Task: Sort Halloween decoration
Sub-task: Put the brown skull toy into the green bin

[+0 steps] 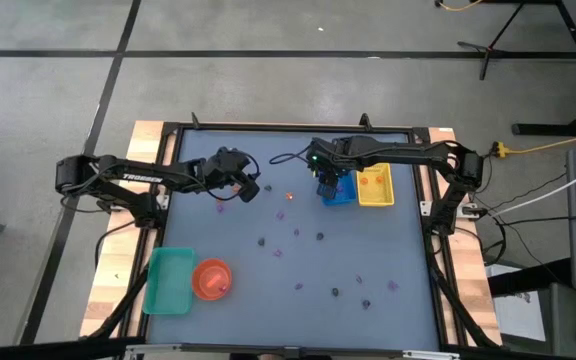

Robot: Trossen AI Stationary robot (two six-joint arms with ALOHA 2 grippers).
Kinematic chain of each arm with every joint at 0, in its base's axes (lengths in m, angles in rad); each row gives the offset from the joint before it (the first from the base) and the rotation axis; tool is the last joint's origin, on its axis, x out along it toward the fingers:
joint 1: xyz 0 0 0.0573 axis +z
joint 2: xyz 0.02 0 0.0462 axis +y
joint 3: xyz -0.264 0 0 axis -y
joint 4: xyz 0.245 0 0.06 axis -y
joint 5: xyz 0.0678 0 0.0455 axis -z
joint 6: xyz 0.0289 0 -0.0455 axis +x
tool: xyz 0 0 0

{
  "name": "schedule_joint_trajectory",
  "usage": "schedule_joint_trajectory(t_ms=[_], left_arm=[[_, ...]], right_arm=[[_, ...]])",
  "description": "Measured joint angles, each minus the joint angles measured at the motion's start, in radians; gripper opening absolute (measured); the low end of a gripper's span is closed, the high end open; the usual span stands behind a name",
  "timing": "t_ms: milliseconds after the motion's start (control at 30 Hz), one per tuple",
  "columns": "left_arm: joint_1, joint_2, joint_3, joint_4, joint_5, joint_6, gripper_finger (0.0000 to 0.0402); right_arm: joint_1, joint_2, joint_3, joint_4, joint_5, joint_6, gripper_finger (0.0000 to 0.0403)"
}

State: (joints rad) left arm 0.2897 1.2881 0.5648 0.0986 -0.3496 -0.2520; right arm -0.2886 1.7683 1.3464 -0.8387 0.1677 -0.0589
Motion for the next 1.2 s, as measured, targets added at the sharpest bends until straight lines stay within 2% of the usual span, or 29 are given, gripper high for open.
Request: schedule_joint_trajectory(t_ms=[967,1200], left_arm=[[0.000,0.000,0.000,0.000,0.029,-0.008,0.0229],[-0.001,0.000,0.000,0.000,0.086,-0.007,0.0229]], right_arm=[[0.000,0.000,0.000,0.000,0.000,-0.028,0.0167],[0.000,0.000,0.000,0.000,0.000,-0.027,0.0167]])
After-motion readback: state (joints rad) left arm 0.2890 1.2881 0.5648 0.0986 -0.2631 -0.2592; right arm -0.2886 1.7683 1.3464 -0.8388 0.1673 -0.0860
